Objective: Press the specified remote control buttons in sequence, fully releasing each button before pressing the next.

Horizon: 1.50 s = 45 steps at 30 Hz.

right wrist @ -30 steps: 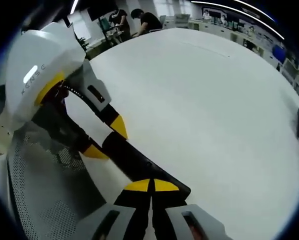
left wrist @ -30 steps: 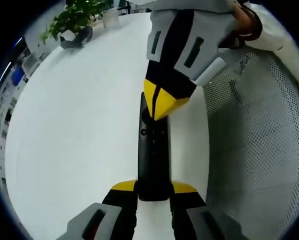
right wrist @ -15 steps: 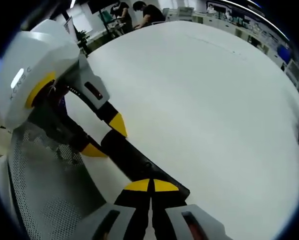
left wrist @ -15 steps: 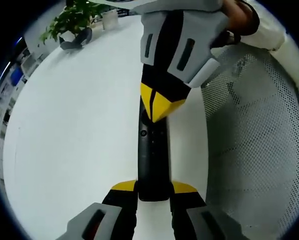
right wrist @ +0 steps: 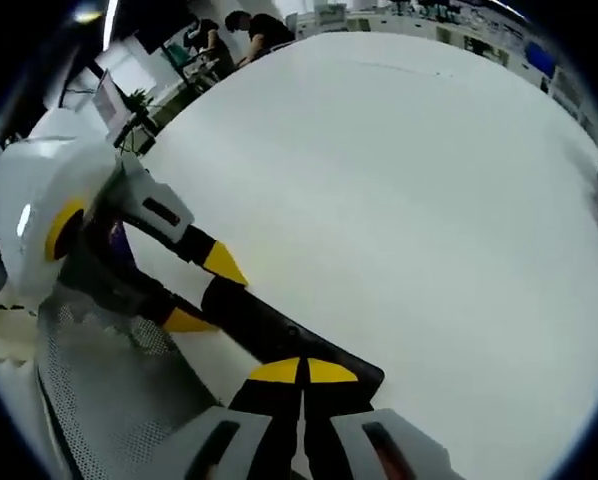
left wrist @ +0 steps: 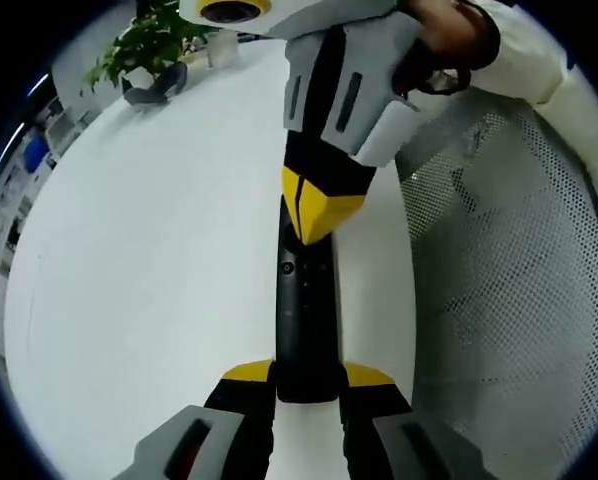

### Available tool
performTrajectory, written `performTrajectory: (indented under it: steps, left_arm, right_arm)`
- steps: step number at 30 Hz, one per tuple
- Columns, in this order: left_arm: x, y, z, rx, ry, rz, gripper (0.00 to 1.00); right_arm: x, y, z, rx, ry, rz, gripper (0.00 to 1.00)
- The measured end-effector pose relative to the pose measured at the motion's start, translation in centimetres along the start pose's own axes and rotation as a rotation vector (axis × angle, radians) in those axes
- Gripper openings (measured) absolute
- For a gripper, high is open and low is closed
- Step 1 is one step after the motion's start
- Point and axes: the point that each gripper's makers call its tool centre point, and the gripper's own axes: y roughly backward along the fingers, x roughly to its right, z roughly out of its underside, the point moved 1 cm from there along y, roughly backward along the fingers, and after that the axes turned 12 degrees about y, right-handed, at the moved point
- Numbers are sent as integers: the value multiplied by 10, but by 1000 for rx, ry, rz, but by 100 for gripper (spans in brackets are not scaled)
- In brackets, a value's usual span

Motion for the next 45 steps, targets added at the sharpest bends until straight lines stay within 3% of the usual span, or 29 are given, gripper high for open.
performTrajectory:
  steps: [11, 28, 40, 45]
  left_arm:
    - [0, -1, -1, -37, -7, -18, 22]
    - [-2, -1, -2, -44, 7, -15, 22]
    - [-1, -1, -2, -30, 29, -9, 23]
    - [-1, -1, -2, -25, 33, -7, 23]
  right_arm:
    - [-5, -5, -16, 6, -92, -57, 0]
    - [-4, -15, -21, -26, -81, -65, 0]
    - [-4, -18, -23, -78, -31, -20, 0]
    - [-4, -16, -21, -83, -51, -26, 0]
